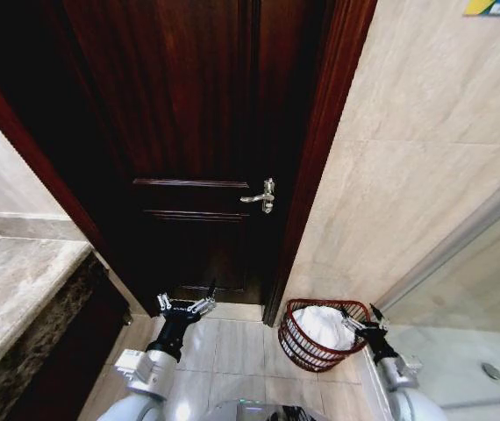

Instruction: Discard the used towel into the hamper.

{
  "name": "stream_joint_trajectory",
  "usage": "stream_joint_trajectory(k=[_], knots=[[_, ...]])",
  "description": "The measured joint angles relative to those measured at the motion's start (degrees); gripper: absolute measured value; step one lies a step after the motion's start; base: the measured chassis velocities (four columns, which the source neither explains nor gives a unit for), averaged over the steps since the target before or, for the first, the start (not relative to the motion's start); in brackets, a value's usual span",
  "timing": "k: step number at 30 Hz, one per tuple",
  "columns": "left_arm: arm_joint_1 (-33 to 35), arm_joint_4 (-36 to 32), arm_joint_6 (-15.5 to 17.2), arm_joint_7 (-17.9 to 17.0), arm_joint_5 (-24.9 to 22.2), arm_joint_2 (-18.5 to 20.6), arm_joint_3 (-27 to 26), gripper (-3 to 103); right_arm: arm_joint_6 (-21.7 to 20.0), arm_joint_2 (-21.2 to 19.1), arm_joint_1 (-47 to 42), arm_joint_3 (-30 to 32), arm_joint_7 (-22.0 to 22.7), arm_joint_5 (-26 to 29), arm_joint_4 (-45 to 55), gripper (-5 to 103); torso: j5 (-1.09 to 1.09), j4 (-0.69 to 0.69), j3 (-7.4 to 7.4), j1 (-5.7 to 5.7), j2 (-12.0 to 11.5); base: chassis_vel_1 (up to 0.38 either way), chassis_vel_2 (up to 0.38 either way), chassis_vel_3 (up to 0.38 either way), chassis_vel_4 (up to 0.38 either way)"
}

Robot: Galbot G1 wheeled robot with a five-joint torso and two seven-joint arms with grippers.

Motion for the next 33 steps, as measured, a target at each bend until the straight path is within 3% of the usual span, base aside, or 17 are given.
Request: stream_joint_trajectory(k=[7, 21, 33], knots=[[0.00, 0.00, 0.00, 0.00, 0.00, 0.00, 0.00, 100, 0.62, 2.64, -3.27, -1.96, 1.84, -0.73, 10.18, 100, 0.01, 0.00, 0.00, 0.00, 0.00, 0.000, 0.000, 0.000, 0.000], [0.00, 0.00, 0.00, 0.00, 0.00, 0.00, 0.00, 100, 1.48, 4.90, -3.47, -6.44, 3.19, -3.75, 21.47, 100, 0.02, 0.00, 0.01, 0.00, -0.01, 0.000, 0.000, 0.000, 0.000], [0.00, 0.00, 0.00, 0.00, 0.00, 0.00, 0.00, 100, 0.43, 5.03, -3.10, -8.27, 3.50, -5.38, 24.26, 100, 0.02, 0.00, 0.01, 0.00, -0.02, 0.000, 0.000, 0.000, 0.000]])
